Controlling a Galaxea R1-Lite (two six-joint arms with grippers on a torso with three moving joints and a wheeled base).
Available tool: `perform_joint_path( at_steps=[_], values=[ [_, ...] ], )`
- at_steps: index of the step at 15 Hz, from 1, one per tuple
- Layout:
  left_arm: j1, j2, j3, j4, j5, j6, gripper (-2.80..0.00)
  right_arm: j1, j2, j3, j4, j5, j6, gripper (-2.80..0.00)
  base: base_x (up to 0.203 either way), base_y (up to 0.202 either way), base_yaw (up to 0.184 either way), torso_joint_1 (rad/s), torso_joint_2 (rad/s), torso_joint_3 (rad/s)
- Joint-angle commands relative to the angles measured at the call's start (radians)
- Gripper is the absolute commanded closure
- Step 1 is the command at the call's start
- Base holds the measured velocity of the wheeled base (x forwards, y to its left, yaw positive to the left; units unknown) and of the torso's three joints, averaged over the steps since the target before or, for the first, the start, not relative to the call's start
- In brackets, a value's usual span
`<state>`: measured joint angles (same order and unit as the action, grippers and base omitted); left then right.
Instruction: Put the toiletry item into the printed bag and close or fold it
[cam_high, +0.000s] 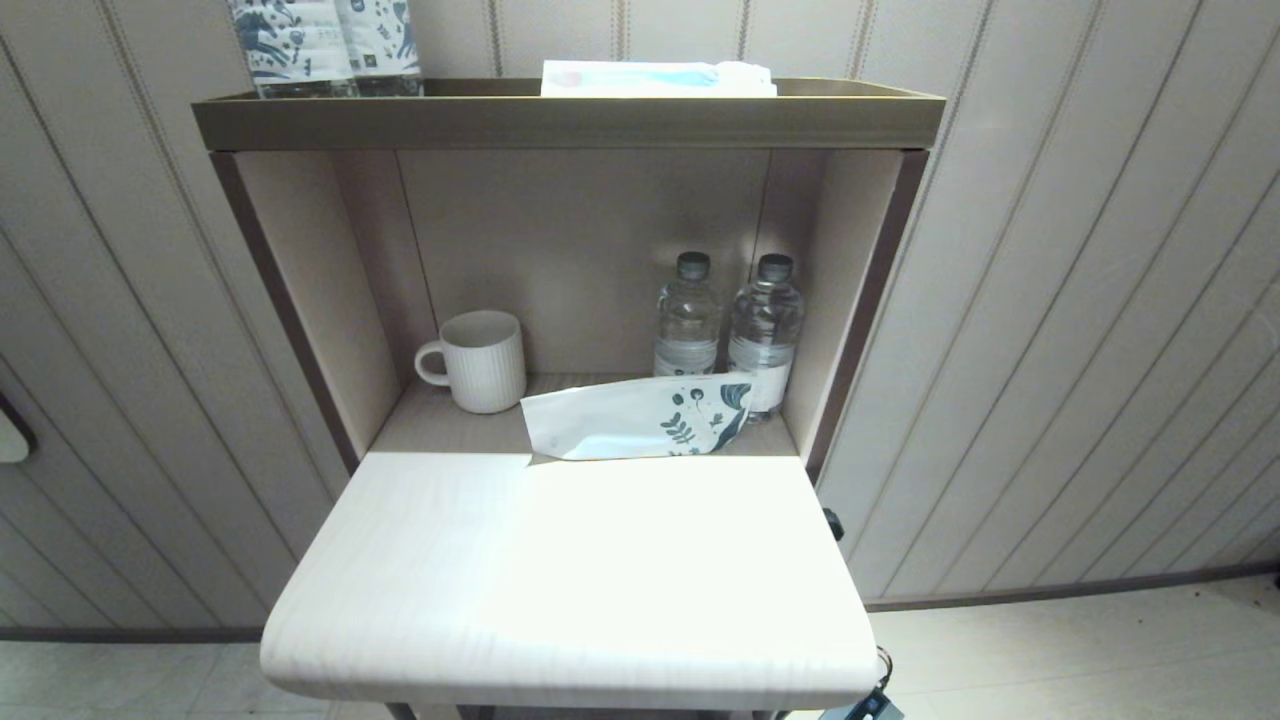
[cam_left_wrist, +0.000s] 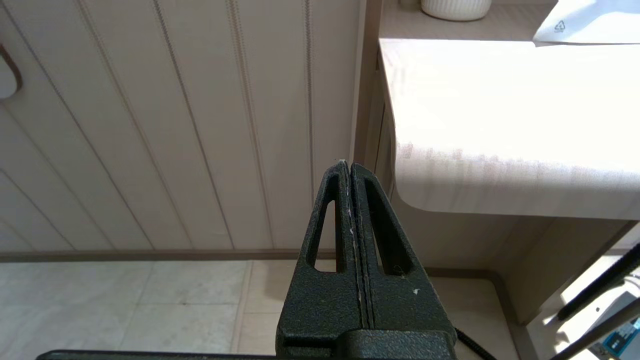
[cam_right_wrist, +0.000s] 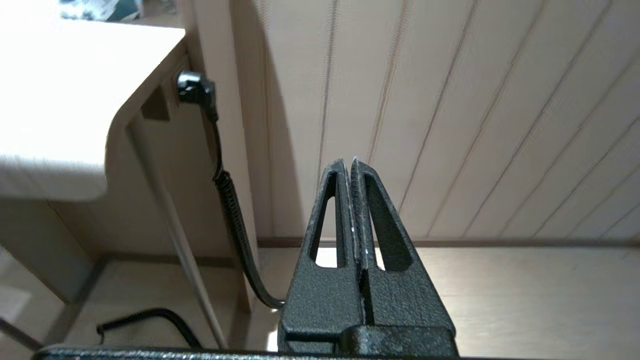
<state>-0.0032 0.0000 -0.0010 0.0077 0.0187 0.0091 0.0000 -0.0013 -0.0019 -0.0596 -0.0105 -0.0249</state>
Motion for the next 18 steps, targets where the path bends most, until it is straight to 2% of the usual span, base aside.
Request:
perform_joint_path(
  at_steps=[1, 2, 4, 5, 18],
  values=[
    [0.000, 0.002, 0.001, 0.003, 0.001, -0.001, 0.00, 0.000, 0.003, 0.002, 0.001, -0.006, 0.006, 0.00, 0.000, 0.000, 0.000, 0.000, 0.00, 0.000],
    [0.000, 0.003, 0.001, 0.002, 0.001, -0.004, 0.00, 0.000, 0.003, 0.002, 0.001, -0.006, 0.006, 0.00, 0.000, 0.000, 0.000, 0.000, 0.00, 0.000],
    [0.000, 0.001, 0.001, -0.003, 0.012, -0.076, 0.00, 0.000, 0.002, 0.002, 0.001, -0.006, 0.010, 0.00, 0.000, 0.000, 0.000, 0.000, 0.00, 0.000],
    [0.000, 0.003, 0.001, -0.004, 0.014, -0.089, 0.00, 0.000, 0.001, 0.002, 0.001, -0.008, 0.013, 0.00, 0.000, 0.000, 0.000, 0.000, 0.00, 0.000],
    [0.000, 0.000, 0.001, -0.009, 0.010, -0.094, 0.00, 0.000, 0.004, 0.002, 0.000, -0.013, 0.025, 0.00, 0.000, 0.000, 0.000, 0.000, 0.00, 0.000]
  ],
)
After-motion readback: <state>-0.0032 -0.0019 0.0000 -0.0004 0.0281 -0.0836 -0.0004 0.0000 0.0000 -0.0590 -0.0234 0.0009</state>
